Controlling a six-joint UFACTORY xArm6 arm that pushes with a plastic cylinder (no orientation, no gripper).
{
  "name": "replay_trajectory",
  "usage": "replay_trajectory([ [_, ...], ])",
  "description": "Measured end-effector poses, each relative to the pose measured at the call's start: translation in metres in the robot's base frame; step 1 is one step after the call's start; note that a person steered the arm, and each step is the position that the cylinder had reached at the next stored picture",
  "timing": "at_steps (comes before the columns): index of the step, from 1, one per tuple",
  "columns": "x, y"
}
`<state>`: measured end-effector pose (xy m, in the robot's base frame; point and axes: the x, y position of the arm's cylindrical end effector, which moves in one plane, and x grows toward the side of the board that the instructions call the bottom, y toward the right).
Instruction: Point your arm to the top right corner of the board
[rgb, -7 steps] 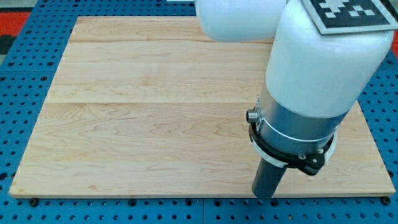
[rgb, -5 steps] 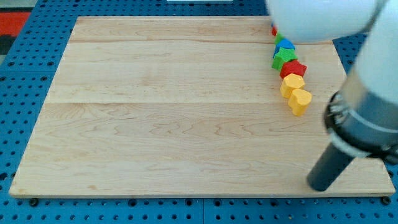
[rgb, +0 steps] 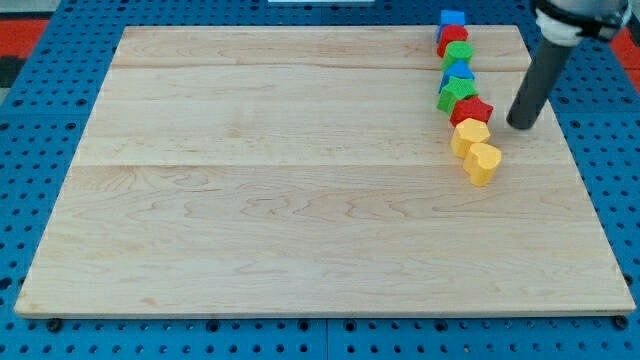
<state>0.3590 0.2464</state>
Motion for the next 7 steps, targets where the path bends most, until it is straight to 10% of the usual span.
replay_trajectory([
  [3, -0.167, 0.037],
  [7, -0.167, -0.057],
])
